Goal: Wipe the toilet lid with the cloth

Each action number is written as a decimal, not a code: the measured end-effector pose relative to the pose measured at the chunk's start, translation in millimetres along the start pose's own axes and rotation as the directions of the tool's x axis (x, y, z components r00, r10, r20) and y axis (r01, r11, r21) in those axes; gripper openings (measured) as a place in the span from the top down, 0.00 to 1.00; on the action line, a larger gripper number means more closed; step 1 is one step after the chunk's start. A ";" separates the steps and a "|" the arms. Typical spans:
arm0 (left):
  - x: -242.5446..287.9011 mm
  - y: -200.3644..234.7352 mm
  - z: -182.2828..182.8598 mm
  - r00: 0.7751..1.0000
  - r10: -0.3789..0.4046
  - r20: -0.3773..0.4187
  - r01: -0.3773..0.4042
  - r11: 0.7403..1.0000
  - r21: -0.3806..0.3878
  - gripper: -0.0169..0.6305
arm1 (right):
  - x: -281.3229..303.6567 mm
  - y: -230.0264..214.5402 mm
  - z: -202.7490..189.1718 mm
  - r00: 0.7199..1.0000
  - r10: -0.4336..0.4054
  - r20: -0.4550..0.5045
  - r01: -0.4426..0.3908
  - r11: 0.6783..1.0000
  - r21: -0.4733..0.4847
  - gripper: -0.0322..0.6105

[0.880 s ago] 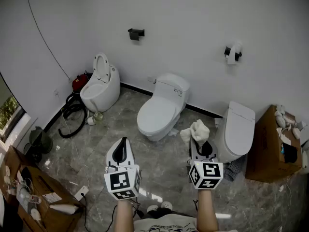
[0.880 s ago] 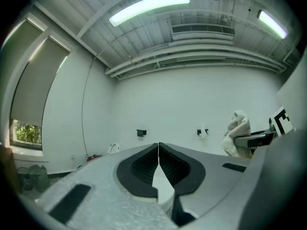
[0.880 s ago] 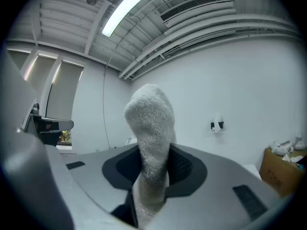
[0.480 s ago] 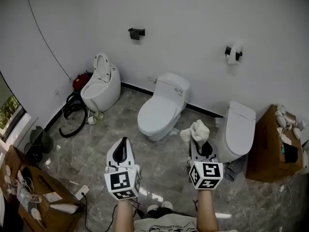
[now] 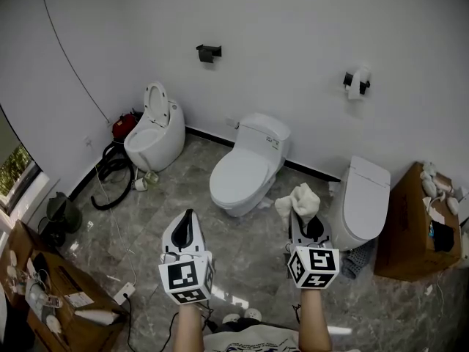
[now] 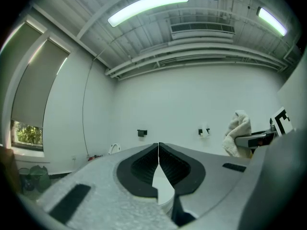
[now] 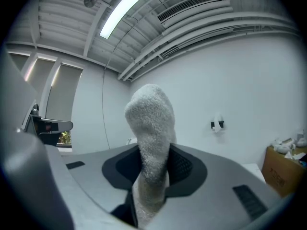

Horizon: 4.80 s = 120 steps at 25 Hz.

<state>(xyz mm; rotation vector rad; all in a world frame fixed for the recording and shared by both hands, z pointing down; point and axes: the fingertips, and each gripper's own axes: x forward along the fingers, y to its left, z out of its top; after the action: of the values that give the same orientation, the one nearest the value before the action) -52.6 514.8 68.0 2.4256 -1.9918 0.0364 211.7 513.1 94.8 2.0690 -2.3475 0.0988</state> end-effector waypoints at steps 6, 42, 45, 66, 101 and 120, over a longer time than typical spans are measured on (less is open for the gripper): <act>3.1 -10.9 -3.8 1.000 0.018 0.006 -0.018 1.000 0.009 0.96 | 2.8 -15.6 -0.5 1.000 0.017 0.005 -0.017 1.000 -0.024 0.77; 268.9 70.2 -14.7 0.999 -0.036 -0.016 0.036 0.999 -0.007 0.96 | 266.9 -24.8 6.0 0.999 -0.044 -0.023 0.042 0.996 -0.076 0.77; 299.0 82.7 -9.8 0.999 -0.042 -0.007 0.042 0.999 -0.009 0.96 | 297.0 -22.6 13.1 0.999 -0.053 -0.012 0.052 0.996 -0.076 0.77; 442.8 125.1 -46.1 0.996 0.017 -0.092 -0.019 1.000 -0.021 0.96 | 457.1 -37.1 -10.8 0.996 -0.021 -0.088 0.014 0.997 -0.081 0.77; 619.8 148.6 -134.3 0.949 0.125 -0.290 -0.134 0.991 -0.010 0.96 | 690.4 -62.9 -113.5 0.942 0.141 -0.305 -0.166 0.984 -0.059 0.77; 640.3 182.9 -225.8 0.906 0.120 -0.405 -0.128 0.992 0.008 0.96 | 739.7 -40.1 -212.7 0.885 0.162 -0.437 -0.225 0.969 -0.098 0.77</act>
<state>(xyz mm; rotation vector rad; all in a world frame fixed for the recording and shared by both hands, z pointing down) -111.1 -145.0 304.1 2.0574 -1.9319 0.4779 150.8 -213.1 345.6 1.5470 -2.2007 0.3343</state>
